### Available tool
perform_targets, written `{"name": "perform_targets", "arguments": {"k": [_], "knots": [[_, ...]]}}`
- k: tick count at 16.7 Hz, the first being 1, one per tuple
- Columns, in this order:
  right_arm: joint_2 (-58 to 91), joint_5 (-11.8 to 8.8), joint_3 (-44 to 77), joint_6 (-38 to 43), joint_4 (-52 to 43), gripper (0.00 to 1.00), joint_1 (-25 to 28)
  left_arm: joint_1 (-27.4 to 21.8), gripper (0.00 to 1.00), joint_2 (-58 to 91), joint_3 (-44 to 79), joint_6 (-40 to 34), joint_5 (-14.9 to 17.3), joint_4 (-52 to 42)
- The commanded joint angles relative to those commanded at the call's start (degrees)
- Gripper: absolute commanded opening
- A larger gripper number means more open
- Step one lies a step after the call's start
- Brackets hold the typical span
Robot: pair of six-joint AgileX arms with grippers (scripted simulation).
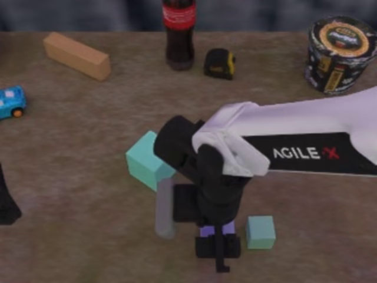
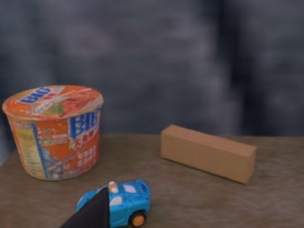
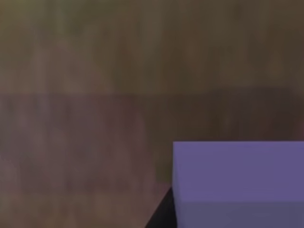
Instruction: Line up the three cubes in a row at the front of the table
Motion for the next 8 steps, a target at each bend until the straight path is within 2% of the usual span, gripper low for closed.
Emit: {"name": "perform_targets", "arguments": {"k": [2, 8], "knots": [[0.0, 0.0, 0.0, 0.0, 0.0, 0.0, 0.0, 0.0, 1.0, 0.0, 0.0, 0.0, 0.0, 0.0], [0.0, 0.0, 0.0, 0.0, 0.0, 0.45, 0.0, 0.0, 1.0, 0.0, 0.0, 0.0, 0.0, 0.0]]}}
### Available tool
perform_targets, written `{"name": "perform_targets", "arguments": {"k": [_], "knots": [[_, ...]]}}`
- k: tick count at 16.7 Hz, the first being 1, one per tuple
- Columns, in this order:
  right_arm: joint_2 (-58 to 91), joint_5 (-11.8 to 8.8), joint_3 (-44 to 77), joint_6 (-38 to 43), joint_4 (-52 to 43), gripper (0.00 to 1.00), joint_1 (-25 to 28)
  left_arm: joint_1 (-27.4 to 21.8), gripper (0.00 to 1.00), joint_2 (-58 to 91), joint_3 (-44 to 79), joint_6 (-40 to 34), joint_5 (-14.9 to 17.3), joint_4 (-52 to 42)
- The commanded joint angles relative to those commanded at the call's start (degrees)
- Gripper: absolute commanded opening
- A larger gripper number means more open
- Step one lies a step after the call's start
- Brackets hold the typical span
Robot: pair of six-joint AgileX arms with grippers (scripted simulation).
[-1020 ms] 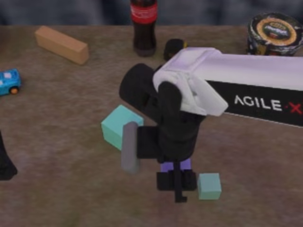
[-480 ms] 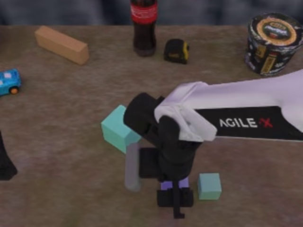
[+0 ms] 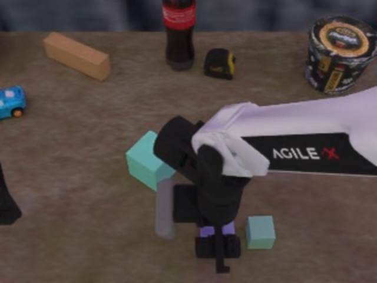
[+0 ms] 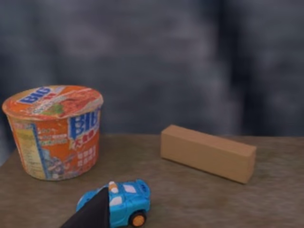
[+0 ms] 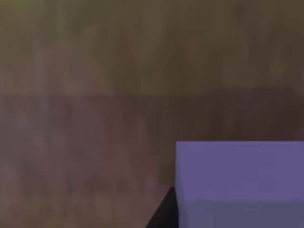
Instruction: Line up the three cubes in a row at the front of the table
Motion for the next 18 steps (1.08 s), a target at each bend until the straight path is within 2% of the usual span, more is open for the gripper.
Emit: {"name": "perform_targets", "arguments": {"k": [7, 18], "knots": [[0.0, 0.0, 0.0, 0.0, 0.0, 0.98, 0.0, 0.0, 1.0, 0.0, 0.0, 0.0, 0.0, 0.0], [-0.4, 0.0, 0.8, -0.2, -1.0, 1.0, 0.1, 0.0, 1.0, 0.0, 0.0, 0.0, 0.0, 0.0]]}}
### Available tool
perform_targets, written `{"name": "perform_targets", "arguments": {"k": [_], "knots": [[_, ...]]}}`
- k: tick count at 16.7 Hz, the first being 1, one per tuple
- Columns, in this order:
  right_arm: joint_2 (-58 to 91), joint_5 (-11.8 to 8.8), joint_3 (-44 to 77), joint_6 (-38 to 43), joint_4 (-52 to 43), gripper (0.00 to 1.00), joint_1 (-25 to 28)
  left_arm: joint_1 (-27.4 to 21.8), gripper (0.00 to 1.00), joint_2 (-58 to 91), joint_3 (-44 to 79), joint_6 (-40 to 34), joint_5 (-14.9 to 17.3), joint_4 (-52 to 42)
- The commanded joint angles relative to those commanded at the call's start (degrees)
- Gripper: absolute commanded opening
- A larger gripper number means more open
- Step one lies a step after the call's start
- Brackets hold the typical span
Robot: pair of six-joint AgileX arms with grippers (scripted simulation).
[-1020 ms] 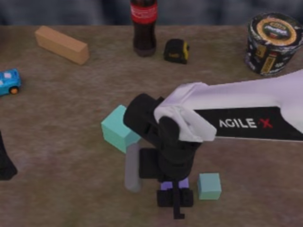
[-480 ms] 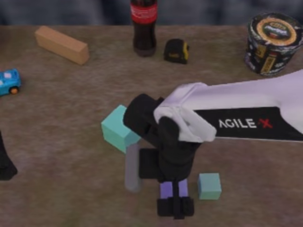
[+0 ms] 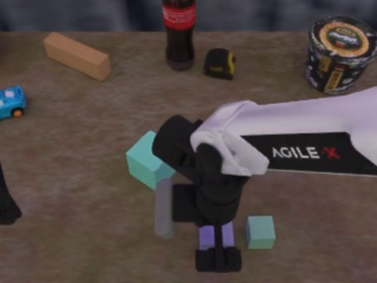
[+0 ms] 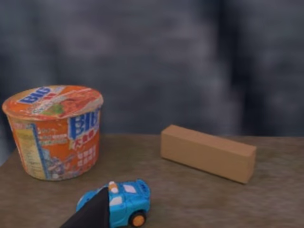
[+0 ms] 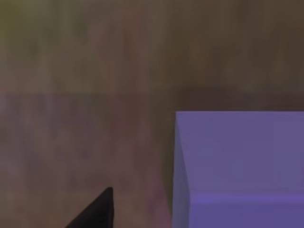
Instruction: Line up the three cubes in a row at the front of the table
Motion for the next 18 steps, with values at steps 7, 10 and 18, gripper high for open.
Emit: {"name": "perform_targets", "arguments": {"k": [7, 10, 18], "knots": [[-5.1, -0.1, 7.2, 0.0, -12.6, 1.0, 0.2, 0.0, 1.0, 0.0, 0.0, 0.0, 0.0, 0.0], [-5.4, 0.0, 7.5, 0.0, -13.0, 1.0, 0.2, 0.0, 1.0, 0.0, 0.0, 0.0, 0.0, 0.0], [-17.2, -1.1, -0.8, 3.4, -5.0, 1.0, -5.5, -3.8, 1.0, 12.5, 12.0, 1.1, 0.2, -7.8]]}}
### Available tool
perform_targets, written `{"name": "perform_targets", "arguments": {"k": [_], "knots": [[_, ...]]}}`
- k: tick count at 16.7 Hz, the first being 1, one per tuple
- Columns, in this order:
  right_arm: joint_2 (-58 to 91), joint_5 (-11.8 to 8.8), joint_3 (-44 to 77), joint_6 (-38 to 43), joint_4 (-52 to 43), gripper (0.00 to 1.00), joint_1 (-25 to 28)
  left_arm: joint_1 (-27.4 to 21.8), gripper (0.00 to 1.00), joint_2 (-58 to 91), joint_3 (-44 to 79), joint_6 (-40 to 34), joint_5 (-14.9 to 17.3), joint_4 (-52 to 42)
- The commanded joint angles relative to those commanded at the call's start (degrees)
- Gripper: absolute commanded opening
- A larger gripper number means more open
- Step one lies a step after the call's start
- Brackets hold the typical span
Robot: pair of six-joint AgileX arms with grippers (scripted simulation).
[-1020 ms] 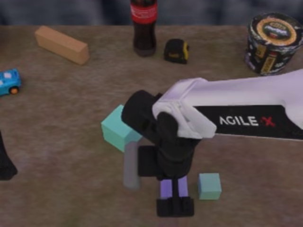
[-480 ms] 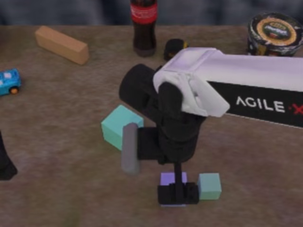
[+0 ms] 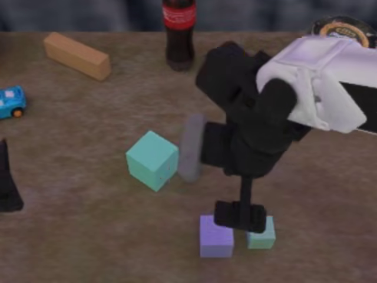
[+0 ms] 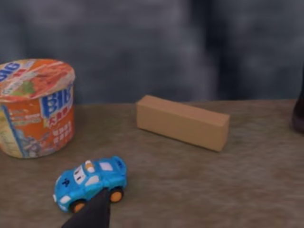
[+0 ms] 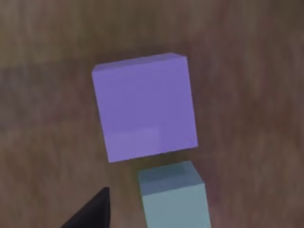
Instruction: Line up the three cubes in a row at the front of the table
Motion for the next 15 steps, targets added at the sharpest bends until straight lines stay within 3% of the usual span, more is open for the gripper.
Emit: {"name": "perform_targets", "arguments": {"k": [8, 15], "knots": [[-42.8, -2.3, -30.5, 14.0, 22.0, 1.0, -18.6, -10.2, 1.0, 47.1, 37.2, 3.2, -0.2, -23.9], [-79.4, -1.4, -60.2, 27.6, 40.2, 1.0, -34.3, -19.6, 1.0, 88.0, 68.8, 6.0, 0.1, -45.5]]}}
